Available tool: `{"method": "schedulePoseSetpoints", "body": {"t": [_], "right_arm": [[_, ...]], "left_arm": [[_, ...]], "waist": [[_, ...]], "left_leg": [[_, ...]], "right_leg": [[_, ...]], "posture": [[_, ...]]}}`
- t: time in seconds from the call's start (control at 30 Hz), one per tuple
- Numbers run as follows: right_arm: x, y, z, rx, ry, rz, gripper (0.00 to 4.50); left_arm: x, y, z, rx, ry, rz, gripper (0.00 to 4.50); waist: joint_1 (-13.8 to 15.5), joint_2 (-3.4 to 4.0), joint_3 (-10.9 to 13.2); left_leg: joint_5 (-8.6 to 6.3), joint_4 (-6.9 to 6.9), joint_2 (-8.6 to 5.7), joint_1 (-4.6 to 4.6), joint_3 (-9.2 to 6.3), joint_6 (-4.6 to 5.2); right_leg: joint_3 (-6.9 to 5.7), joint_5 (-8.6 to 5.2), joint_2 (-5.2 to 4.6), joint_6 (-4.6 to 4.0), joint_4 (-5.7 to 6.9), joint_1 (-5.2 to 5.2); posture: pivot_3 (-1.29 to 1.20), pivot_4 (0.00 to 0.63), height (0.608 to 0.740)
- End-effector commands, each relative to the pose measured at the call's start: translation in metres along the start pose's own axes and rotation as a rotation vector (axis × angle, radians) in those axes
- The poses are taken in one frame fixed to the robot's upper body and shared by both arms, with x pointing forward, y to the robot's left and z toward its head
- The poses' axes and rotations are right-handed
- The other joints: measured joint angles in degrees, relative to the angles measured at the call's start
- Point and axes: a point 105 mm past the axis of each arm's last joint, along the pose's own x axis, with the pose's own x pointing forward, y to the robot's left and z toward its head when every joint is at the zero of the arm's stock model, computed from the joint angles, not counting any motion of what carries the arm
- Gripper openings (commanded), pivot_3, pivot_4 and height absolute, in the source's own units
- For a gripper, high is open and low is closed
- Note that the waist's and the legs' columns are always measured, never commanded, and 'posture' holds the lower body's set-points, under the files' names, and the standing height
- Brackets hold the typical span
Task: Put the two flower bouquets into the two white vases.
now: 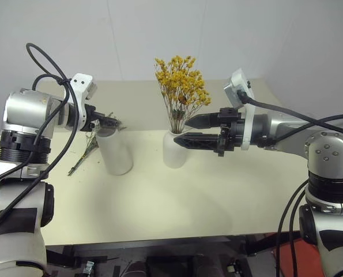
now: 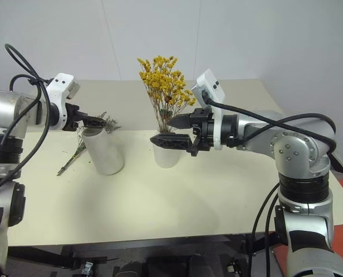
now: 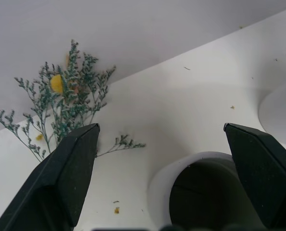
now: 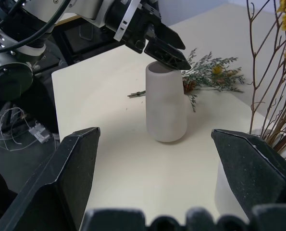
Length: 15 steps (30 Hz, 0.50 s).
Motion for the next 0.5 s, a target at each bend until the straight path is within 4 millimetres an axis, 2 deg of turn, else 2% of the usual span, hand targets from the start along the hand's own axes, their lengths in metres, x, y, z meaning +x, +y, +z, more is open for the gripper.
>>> {"method": "schedulePoseSetpoints", "body": {"t": [0.03, 0.17, 0.3, 0.5], "right_arm": [[-0.006, 0.004, 0.008, -0.037, -0.023, -0.003, 4.45], [-0.005, 0.006, 0.008, -0.045, -0.021, 0.005, 4.45], [-0.005, 0.007, 0.006, -0.048, -0.015, 0.006, 4.45], [-0.003, 0.008, 0.003, -0.045, -0.012, 0.014, 4.45]], "left_arm": [[-0.005, -0.001, -0.001, -0.009, 0.006, 0.008, 4.50], [-0.010, -0.009, -0.003, -0.011, 0.012, -0.010, 4.50], [-0.019, -0.009, -0.004, -0.038, 0.004, -0.001, 4.50], [-0.036, -0.011, 0.010, -0.042, -0.049, 0.008, 4.50]], "waist": [[0.0, 0.00, 0.0], [0.0, 0.00, 0.0], [0.0, 0.00, 0.0], [0.1, 0.00, 0.0]], "left_leg": [[0.00, 0.00, 0.00, 0.00, 0.00, 0.00], [0.00, 0.00, 0.00, -0.02, 0.00, 0.00], [0.00, 0.00, 0.01, -0.06, -0.01, 0.00], [0.00, -0.01, 0.00, -0.09, -0.01, 0.00]], "right_leg": [[0.00, 0.00, 0.00, 0.00, 0.00, 0.00], [0.00, 0.00, 0.00, 0.01, -0.02, 0.00], [0.00, 0.00, 0.00, 0.00, -0.04, -0.03], [-0.02, 0.00, -0.01, 0.01, -0.04, -0.06]], "posture": [[0.00, 0.150, 0.740], [0.00, 0.150, 0.740], [0.00, 0.150, 0.740], [0.00, 0.150, 0.740]]}}
